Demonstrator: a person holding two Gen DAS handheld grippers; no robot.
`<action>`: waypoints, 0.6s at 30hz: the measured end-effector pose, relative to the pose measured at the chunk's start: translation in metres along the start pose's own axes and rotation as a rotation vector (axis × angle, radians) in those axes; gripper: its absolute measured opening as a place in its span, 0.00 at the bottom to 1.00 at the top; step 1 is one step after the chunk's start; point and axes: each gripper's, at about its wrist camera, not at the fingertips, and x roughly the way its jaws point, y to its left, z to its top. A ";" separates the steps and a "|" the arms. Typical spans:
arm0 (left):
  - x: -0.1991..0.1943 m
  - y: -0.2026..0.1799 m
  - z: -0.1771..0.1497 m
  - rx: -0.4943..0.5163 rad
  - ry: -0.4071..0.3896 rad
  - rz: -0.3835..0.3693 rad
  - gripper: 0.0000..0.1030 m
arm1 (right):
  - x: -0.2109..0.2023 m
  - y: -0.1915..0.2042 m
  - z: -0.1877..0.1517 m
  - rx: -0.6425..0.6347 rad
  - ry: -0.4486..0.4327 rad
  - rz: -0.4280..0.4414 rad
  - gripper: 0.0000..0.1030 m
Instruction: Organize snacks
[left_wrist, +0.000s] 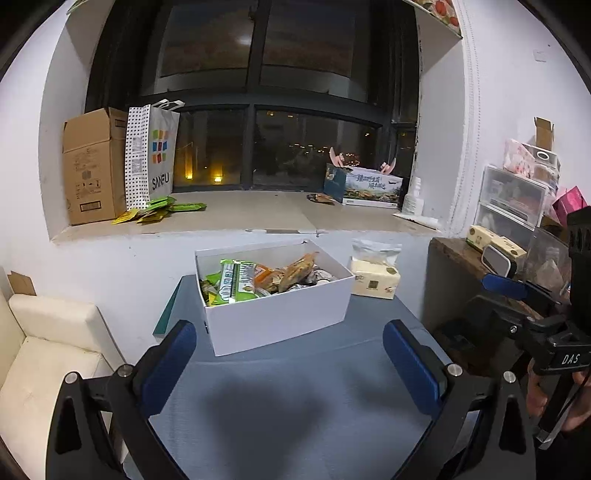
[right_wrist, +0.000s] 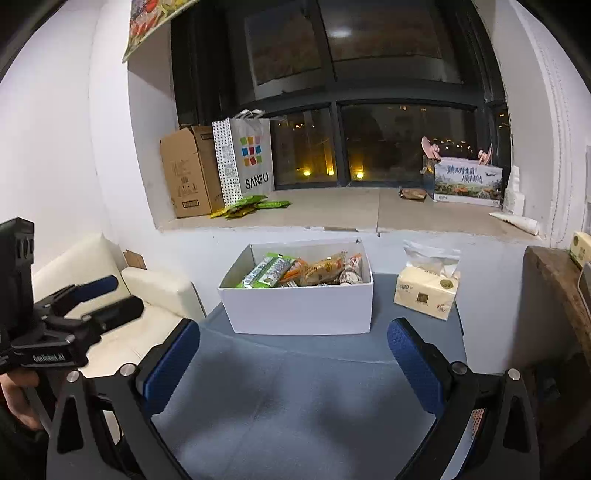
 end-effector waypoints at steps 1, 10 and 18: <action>-0.001 -0.002 0.000 0.001 -0.001 -0.005 1.00 | -0.001 0.001 0.000 -0.001 -0.001 0.000 1.00; 0.002 -0.003 0.003 -0.005 0.006 -0.020 1.00 | 0.002 0.009 0.000 -0.023 0.014 0.013 1.00; 0.002 -0.001 0.004 -0.010 0.005 -0.025 1.00 | 0.002 0.012 0.000 -0.029 0.013 0.014 1.00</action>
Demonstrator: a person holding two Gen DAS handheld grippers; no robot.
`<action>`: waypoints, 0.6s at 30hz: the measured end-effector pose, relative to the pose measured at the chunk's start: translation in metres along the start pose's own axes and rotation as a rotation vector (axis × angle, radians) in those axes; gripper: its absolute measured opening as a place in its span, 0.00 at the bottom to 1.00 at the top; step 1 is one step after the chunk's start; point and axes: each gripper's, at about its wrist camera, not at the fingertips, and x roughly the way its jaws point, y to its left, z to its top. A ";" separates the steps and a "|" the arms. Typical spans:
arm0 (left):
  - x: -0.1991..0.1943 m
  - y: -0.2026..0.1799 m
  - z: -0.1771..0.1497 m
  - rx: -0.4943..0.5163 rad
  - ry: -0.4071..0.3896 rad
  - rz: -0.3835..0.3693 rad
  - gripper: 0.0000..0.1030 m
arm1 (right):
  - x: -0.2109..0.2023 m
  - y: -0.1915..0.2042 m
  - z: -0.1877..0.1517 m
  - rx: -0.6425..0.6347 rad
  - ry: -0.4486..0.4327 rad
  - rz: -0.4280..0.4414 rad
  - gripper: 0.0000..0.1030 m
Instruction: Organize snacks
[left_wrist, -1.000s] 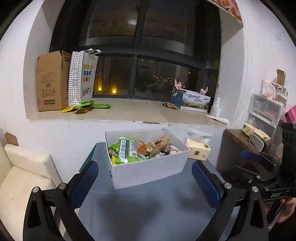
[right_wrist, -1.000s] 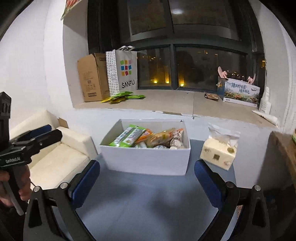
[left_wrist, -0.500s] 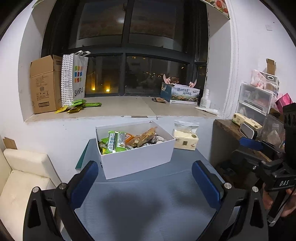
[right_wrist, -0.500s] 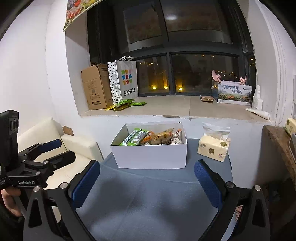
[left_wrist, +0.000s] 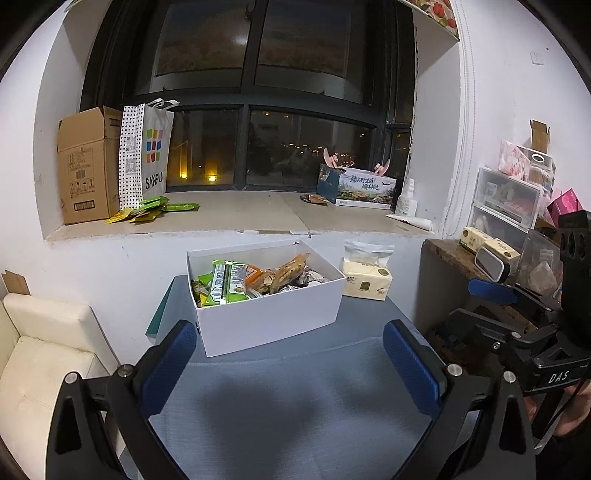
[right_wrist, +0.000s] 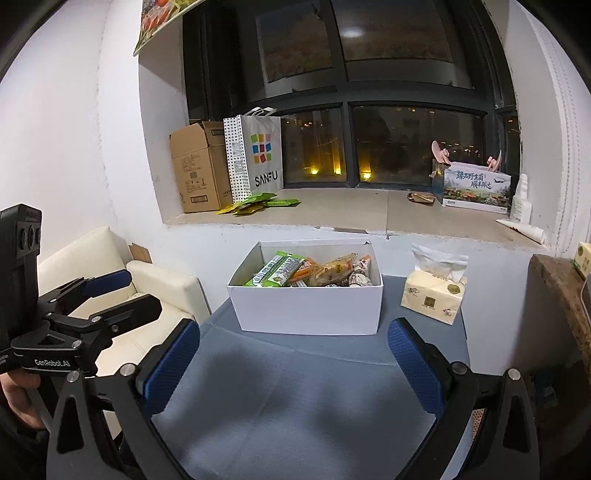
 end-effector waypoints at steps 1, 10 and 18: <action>0.001 0.000 0.000 0.002 0.003 0.000 1.00 | 0.001 0.000 0.000 0.001 0.002 0.000 1.00; 0.003 0.000 0.000 0.006 0.003 0.000 1.00 | 0.002 0.000 -0.002 0.001 0.008 -0.005 1.00; 0.002 0.001 -0.001 0.004 0.003 -0.003 1.00 | 0.000 0.001 -0.001 0.003 0.009 -0.005 1.00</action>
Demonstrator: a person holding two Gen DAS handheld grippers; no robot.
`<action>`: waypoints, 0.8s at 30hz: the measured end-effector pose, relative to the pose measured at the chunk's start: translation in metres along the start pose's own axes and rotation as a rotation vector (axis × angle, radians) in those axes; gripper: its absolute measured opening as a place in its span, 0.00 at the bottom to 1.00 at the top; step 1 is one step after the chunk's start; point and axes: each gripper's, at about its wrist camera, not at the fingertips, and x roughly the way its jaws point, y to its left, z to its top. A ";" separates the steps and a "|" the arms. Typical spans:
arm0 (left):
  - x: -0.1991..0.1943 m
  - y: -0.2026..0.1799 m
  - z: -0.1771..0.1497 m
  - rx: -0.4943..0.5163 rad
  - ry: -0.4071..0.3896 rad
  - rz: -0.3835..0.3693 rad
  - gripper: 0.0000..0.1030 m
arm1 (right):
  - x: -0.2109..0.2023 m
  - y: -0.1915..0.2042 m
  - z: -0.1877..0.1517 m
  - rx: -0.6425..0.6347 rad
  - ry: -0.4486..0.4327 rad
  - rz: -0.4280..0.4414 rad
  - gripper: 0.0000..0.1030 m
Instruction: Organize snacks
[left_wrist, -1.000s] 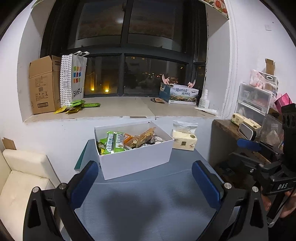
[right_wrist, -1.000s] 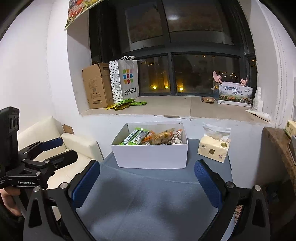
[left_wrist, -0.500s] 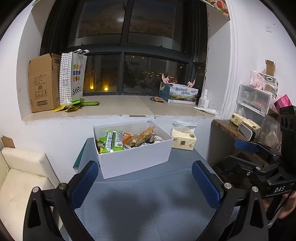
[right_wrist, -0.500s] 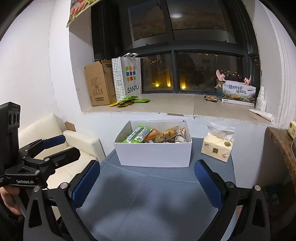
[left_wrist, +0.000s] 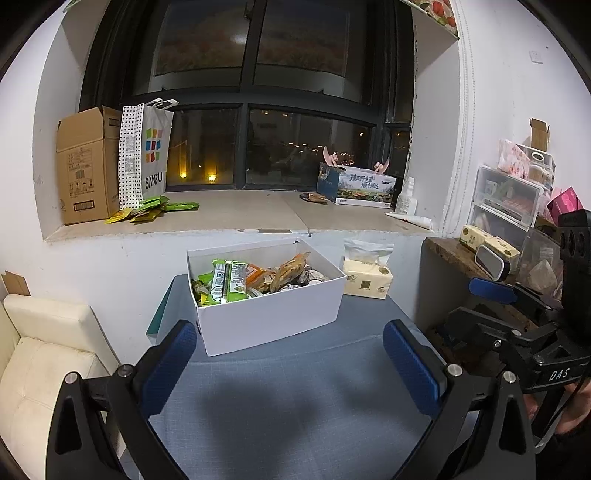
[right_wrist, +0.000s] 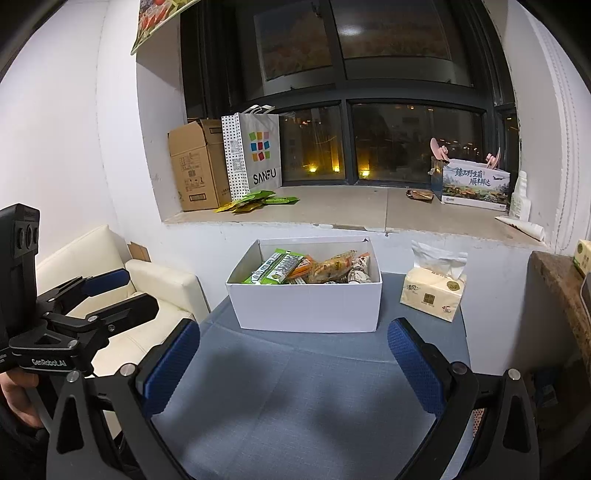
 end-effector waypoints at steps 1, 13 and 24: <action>0.000 0.000 0.000 0.002 0.000 0.000 1.00 | 0.000 0.000 0.000 0.002 -0.002 0.000 1.00; -0.002 0.000 0.000 0.001 -0.001 -0.002 1.00 | -0.001 -0.002 0.001 0.001 -0.006 0.002 1.00; -0.002 -0.001 0.000 0.004 0.002 -0.004 1.00 | -0.001 -0.002 0.000 0.004 -0.005 0.000 1.00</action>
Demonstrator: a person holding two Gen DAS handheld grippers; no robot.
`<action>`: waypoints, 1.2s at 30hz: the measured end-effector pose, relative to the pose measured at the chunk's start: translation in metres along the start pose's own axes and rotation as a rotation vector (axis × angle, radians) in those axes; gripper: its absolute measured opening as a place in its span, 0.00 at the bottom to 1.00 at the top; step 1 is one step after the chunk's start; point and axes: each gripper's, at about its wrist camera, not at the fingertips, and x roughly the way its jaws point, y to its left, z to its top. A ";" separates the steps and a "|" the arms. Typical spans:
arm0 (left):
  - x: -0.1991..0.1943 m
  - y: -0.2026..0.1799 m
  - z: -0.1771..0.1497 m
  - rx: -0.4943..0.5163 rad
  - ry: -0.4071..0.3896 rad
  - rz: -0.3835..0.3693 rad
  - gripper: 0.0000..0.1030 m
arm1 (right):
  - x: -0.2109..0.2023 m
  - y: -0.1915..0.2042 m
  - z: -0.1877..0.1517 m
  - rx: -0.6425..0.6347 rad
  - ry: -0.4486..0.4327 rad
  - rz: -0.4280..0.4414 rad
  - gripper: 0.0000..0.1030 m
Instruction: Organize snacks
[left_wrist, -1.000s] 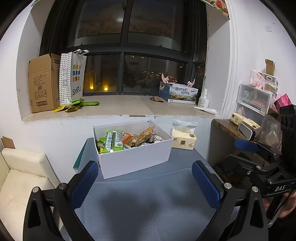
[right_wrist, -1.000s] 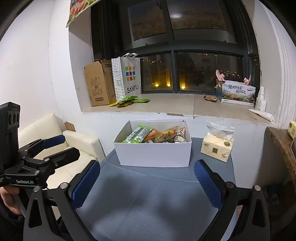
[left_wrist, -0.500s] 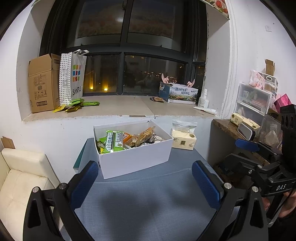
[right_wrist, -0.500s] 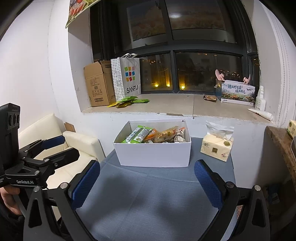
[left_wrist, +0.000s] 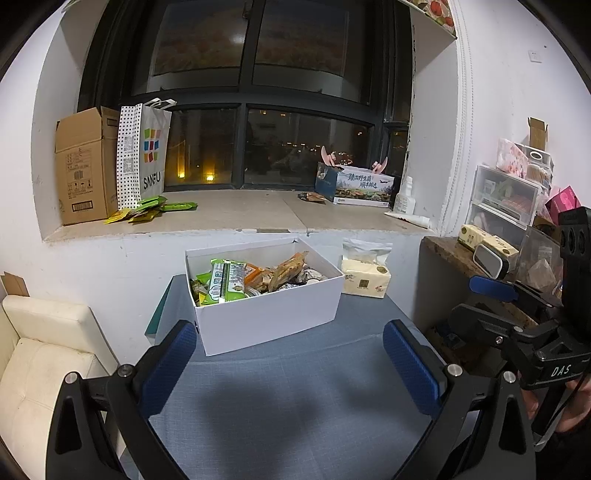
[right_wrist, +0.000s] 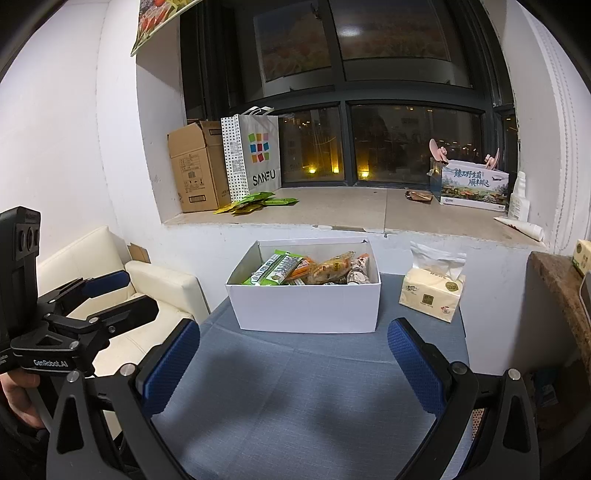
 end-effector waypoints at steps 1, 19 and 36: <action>0.000 0.000 0.000 0.001 0.000 0.000 1.00 | 0.000 0.000 0.000 0.000 -0.001 0.001 1.00; 0.000 0.000 -0.001 0.003 0.004 -0.005 1.00 | -0.001 -0.002 0.000 0.005 0.001 -0.001 1.00; 0.000 -0.002 -0.003 0.001 0.008 -0.010 1.00 | -0.001 0.003 0.000 -0.008 0.000 0.003 1.00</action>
